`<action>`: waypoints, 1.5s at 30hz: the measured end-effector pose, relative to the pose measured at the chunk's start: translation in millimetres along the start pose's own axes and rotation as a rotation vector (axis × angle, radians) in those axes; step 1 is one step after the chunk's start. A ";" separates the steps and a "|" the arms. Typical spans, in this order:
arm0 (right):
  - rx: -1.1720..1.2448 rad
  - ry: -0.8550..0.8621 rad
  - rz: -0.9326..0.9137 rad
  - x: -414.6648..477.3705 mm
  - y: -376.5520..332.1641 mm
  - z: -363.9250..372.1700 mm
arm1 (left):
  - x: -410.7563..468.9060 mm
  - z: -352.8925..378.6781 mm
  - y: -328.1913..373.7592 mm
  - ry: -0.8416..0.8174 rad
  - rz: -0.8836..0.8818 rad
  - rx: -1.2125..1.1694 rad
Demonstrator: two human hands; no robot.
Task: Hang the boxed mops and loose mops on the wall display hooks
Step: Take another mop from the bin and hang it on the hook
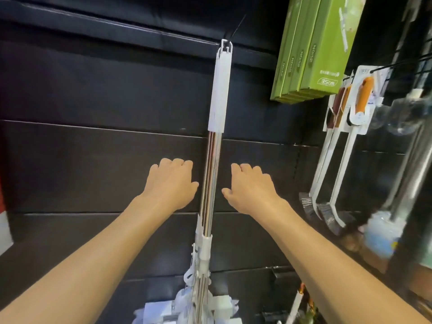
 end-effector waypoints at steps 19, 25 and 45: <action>-0.086 -0.305 0.165 -225.9 124.5 63.5 | -172.1 84.5 106.3 -0.303 0.281 0.068; -0.068 -0.306 0.303 -309.4 214.6 56.7 | -221.0 88.1 212.0 -0.352 0.395 0.056; -0.156 -0.320 1.006 -602.9 488.9 -24.5 | -400.4 94.8 604.2 -0.476 0.959 -0.197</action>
Point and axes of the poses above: each hand's wrist, its own x-axis towards the middle knuckle, its own z-axis out of the palm, y = z × x, the point moved 2 cm from there along x, towards the middle knuckle, and after that the axes turned 5 degrees about y, right-handed, at the moved point
